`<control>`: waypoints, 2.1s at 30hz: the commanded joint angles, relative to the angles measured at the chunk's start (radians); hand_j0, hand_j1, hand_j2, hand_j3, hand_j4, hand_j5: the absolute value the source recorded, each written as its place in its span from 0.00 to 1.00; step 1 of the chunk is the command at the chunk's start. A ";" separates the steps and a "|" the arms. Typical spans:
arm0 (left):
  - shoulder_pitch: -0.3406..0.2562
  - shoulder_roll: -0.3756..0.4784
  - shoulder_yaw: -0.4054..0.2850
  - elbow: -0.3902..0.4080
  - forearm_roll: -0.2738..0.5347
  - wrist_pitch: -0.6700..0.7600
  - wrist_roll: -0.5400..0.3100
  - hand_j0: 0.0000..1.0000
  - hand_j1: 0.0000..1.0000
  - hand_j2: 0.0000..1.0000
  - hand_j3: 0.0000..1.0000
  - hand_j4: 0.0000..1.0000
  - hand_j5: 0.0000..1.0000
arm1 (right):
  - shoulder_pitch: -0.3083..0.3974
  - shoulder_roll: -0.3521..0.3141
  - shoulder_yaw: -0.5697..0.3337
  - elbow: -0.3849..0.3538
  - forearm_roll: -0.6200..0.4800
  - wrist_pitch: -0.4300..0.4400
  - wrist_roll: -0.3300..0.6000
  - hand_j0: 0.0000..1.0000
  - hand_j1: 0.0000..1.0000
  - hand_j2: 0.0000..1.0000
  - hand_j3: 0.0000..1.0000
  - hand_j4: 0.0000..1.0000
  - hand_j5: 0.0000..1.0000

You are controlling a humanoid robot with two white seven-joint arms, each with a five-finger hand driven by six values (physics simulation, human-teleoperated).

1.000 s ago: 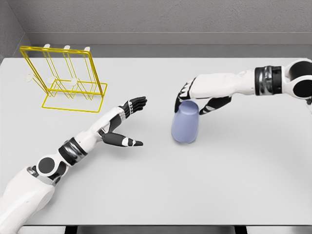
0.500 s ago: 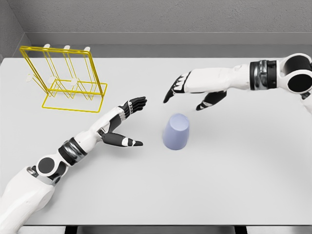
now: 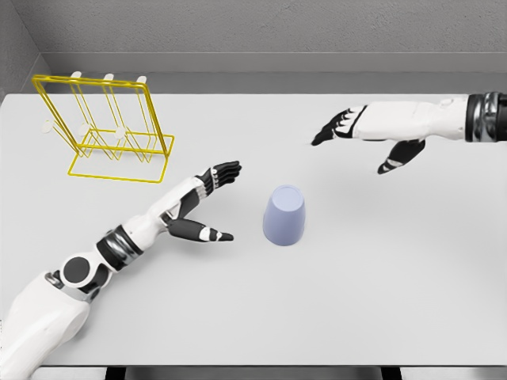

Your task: Place the cup on the cup holder with both arms

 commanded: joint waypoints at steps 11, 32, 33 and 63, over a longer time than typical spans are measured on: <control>-0.006 -0.133 0.000 0.114 -0.066 0.000 0.001 1.00 1.00 1.00 1.00 1.00 1.00 | 0.054 0.076 -0.092 0.224 -0.005 0.001 0.000 1.00 1.00 1.00 1.00 1.00 1.00; -0.031 -0.189 -0.014 0.137 -0.092 -0.001 -0.010 1.00 1.00 1.00 1.00 1.00 1.00 | 0.126 0.105 -0.190 0.228 -0.008 0.001 0.000 1.00 1.00 1.00 1.00 1.00 1.00; -0.029 -0.198 -0.014 0.137 -0.094 -0.001 -0.010 1.00 1.00 1.00 1.00 1.00 1.00 | 0.126 0.105 -0.190 0.228 -0.008 0.001 0.000 1.00 1.00 1.00 1.00 1.00 1.00; -0.025 -0.271 -0.001 0.131 -0.134 0.002 -0.056 0.28 0.28 0.28 0.28 0.28 0.28 | 0.146 0.096 -0.227 0.230 -0.008 0.001 0.000 1.00 1.00 1.00 1.00 1.00 1.00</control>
